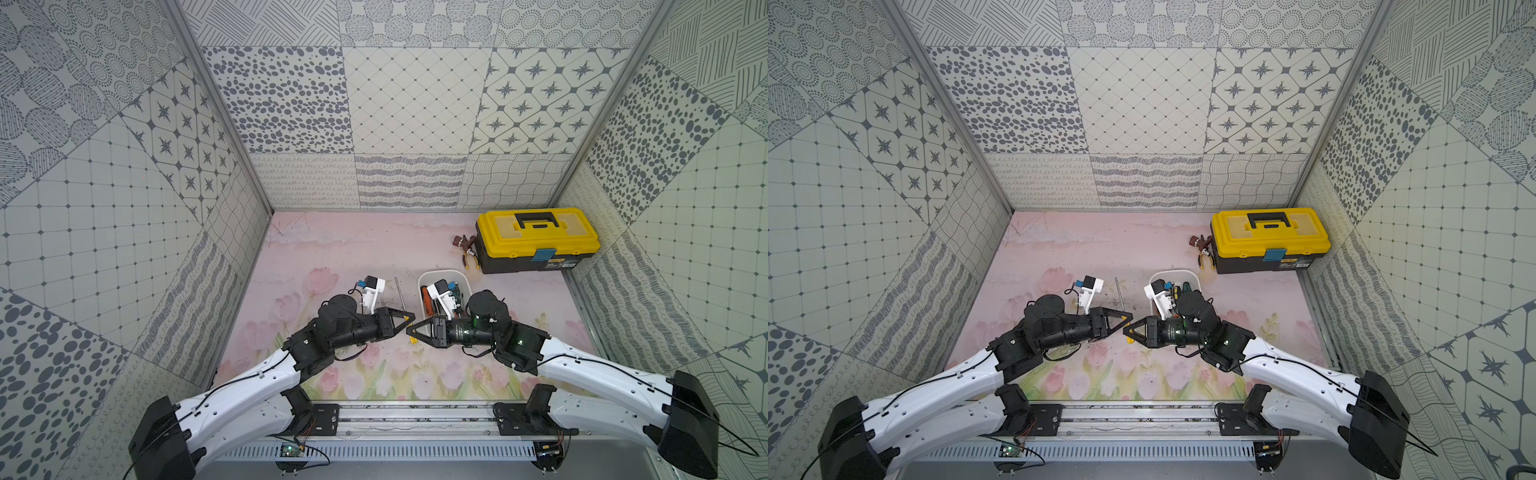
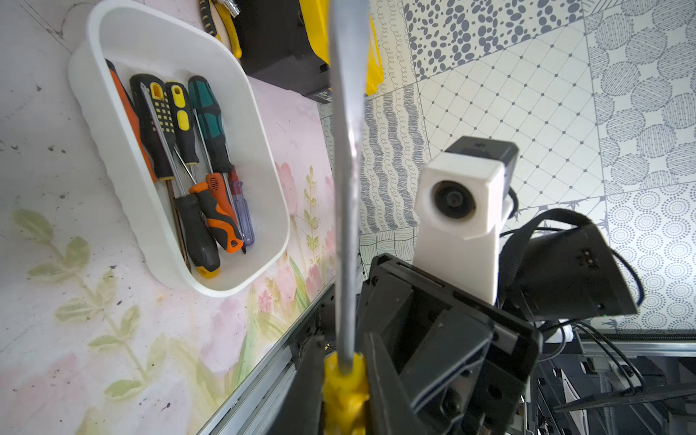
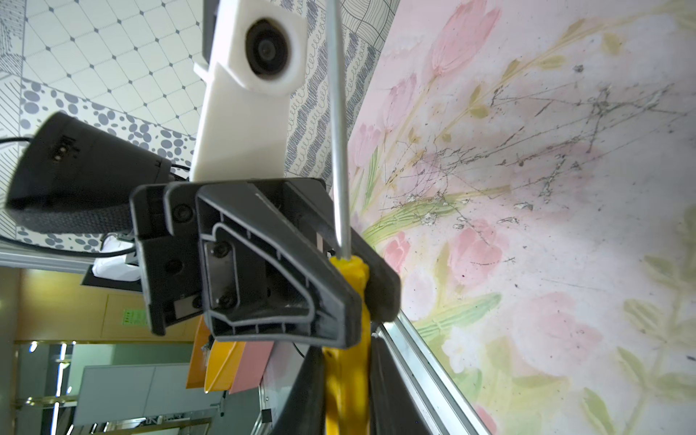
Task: Put the screwdriver on the desktop into the storage box
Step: Place the screwdriver in the storage box.
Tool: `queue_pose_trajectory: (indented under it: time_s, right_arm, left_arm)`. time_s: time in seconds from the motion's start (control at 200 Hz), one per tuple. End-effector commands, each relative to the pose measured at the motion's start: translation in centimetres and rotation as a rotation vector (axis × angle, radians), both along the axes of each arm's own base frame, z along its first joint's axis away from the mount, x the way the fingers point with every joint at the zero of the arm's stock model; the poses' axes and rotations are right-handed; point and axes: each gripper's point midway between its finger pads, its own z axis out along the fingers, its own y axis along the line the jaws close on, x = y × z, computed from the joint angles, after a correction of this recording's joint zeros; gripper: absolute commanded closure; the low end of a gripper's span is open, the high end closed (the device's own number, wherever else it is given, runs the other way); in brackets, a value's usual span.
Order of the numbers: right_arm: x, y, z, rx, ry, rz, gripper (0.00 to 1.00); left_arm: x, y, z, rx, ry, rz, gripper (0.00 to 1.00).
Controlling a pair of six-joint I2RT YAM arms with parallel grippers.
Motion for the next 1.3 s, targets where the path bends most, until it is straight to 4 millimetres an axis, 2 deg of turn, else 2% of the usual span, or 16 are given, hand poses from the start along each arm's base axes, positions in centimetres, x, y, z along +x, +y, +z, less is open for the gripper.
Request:
queue_pose_trajectory:
  time_s: [0.0, 0.04, 0.105, 0.23, 0.3, 0.45, 0.56, 0.725, 0.906, 1.106, 1.296]
  right_arm:
    - [0.1, 0.1, 2.3, 0.06, -0.034, 0.001, 0.94]
    - [0.2, 0.0, 2.3, 0.048, -0.037, -0.007, 1.0]
    - [0.4, -0.4, 2.2, 0.025, -0.045, -0.027, 1.0]
    - [1.3, -1.6, 1.3, -0.09, -0.064, -0.093, 1.0]
    - [2.0, -2.7, 0.2, -0.182, -0.07, -0.142, 1.0]
    - [3.5, -5.0, -1.7, -0.34, -0.077, -0.256, 1.0]
    - [4.7, -7.1, -3.6, -0.475, -0.064, -0.354, 1.0]
    - [6.5, -10.2, -7.0, -0.676, 0.01, -0.465, 1.0]
    - [7.2, -10.3, -8.0, -0.712, 0.03, -0.464, 1.0]
    - [8.5, -9.1, -9.0, -0.753, 0.03, -0.436, 1.0]
    - [10.5, -8.2, -10.4, -0.792, 0.018, -0.418, 1.0]
  left_arm:
    - [0.2, -0.5, 1.6, -0.039, -0.068, -0.017, 0.75]
    - [0.3, -0.4, 1.5, -0.033, -0.068, -0.01, 0.58]
    - [0.5, -0.2, 1.2, -0.011, -0.064, 0.006, 0.36]
    - [0.8, 0.6, 0.5, 0.048, -0.065, 0.044, 0.12]
    - [1.1, 1.4, 0.1, 0.099, -0.072, 0.082, 0.05]
    - [1.6, 2.8, -1.0, 0.217, -0.072, 0.134, 0.01]
    - [1.8, 3.4, -2.3, 0.301, -0.042, 0.15, 0.05]
    - [1.2, 2.3, -4.1, 0.364, -0.002, 0.104, 0.12]
    - [1.1, 2.1, -5.2, 0.407, 0.016, 0.097, 0.15]
    - [1.2, 2.8, -5.2, 0.422, 0.005, 0.119, 0.14]
    - [1.1, 2.9, -5.4, 0.423, 0.01, 0.124, 0.14]
